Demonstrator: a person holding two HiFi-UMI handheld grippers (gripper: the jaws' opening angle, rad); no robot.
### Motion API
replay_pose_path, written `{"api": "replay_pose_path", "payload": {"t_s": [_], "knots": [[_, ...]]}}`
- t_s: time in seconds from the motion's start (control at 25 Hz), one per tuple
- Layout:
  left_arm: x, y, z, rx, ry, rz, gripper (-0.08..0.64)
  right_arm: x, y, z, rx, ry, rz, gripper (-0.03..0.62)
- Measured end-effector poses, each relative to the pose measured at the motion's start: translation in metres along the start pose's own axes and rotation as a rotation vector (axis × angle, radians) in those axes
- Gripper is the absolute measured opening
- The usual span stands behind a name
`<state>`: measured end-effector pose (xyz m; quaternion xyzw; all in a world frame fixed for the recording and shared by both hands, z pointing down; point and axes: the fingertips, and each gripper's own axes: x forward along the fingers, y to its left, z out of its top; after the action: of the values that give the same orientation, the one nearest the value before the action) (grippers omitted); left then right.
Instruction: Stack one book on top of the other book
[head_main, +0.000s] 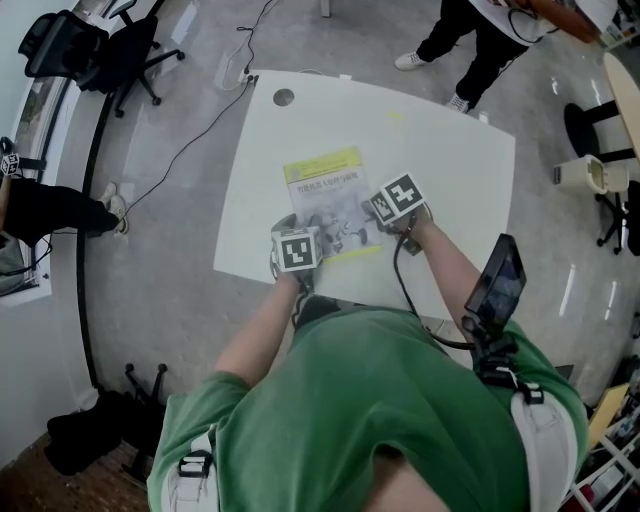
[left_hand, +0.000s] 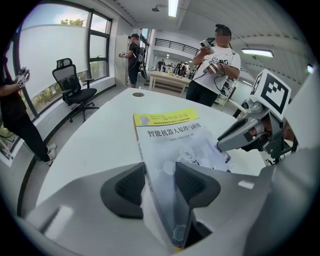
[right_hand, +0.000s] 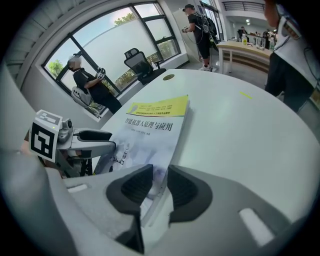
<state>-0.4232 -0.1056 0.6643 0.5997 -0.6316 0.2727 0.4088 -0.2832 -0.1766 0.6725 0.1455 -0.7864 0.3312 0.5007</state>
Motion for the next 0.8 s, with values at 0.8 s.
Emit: {"api": "replay_pose_path", "payload": {"t_s": [0.8], "knots": [[-0.004,0.003,-0.003,-0.037,-0.031,-0.014,0.186,-0.002,-0.001,-0.008,0.108,-0.108,0.032,0.149]]}}
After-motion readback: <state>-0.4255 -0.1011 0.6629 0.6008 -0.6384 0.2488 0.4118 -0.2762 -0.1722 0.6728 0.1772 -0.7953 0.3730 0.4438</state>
